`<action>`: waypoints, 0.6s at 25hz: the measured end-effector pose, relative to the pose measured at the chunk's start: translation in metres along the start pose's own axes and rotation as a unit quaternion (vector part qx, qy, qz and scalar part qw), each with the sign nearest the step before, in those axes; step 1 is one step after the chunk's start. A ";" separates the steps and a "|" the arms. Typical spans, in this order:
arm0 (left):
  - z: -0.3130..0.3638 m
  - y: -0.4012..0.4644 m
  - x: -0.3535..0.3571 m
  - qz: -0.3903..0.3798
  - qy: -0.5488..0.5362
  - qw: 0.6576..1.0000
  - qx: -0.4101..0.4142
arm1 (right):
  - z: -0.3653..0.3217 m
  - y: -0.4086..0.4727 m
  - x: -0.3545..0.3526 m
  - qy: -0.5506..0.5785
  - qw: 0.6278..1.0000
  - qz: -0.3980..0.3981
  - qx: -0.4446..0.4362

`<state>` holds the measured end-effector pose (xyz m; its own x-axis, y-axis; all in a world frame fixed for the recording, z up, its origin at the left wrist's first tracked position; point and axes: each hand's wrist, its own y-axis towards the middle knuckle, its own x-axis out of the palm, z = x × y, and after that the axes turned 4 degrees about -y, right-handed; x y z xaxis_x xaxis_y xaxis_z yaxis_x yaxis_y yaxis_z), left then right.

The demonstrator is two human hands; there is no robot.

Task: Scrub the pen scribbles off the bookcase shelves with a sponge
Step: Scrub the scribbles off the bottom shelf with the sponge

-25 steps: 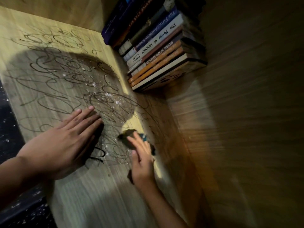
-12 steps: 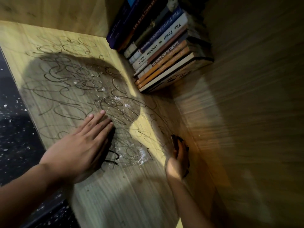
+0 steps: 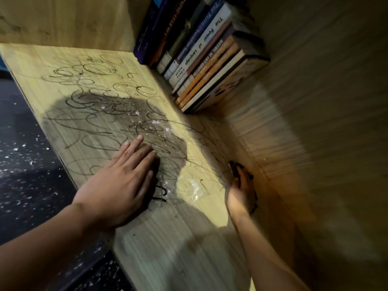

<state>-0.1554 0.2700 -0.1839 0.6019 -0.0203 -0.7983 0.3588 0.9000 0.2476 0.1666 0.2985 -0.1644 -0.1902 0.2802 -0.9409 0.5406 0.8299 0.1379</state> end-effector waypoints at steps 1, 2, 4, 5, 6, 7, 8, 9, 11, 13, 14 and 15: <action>0.001 0.000 -0.002 0.000 -0.014 1.000 -0.010 | -0.002 -0.004 0.000 0.007 1.000 -0.017 0.001; 0.000 0.000 -0.002 0.001 -0.027 1.000 -0.016 | -0.006 -0.012 0.001 0.021 0.999 -0.029 0.007; 0.000 -0.001 -0.005 -0.007 -0.062 0.998 -0.018 | -0.027 -0.041 0.006 0.045 0.998 -0.037 -0.009; 0.002 -0.002 -0.008 -0.013 -0.085 0.996 -0.020 | -0.038 -0.064 0.007 0.048 0.996 -0.043 -0.056; 0.004 -0.002 -0.014 -0.025 -0.103 0.994 -0.020 | -0.051 -0.091 0.007 0.054 0.990 -0.057 -0.119; 0.004 -0.004 -0.019 -0.046 -0.105 0.993 -0.020 | -0.065 -0.120 0.004 0.064 0.980 -0.083 -0.171; 0.000 -0.007 -0.026 -0.068 -0.092 0.993 -0.024 | -0.079 -0.151 -0.001 0.072 0.969 -0.119 -0.205; -0.007 -0.010 -0.035 -0.086 -0.063 0.994 -0.025 | -0.092 -0.177 -0.006 0.078 0.961 -0.146 -0.220; -0.021 -0.011 -0.061 -0.132 0.004 0.991 -0.019 | -0.101 -0.202 -0.011 0.100 0.953 -0.179 -0.224; -0.037 -0.007 -0.089 -0.173 0.066 0.983 -0.008 | -0.101 -0.203 -0.023 0.173 0.941 -0.229 -0.179; -0.045 -0.001 -0.102 -0.185 0.086 0.979 0.001 | -0.103 -0.198 -0.031 0.223 0.931 -0.246 -0.151; -0.052 0.003 -0.113 -0.194 0.106 0.975 0.008 | -0.100 -0.189 -0.038 0.272 0.928 -0.233 -0.102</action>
<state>-0.2598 0.2974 -0.1214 0.2577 -0.2658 -0.9289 0.5429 0.8352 -0.0883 -0.0108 0.1792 -0.1236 -0.7803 0.0251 -0.6249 0.1408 0.9806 -0.1364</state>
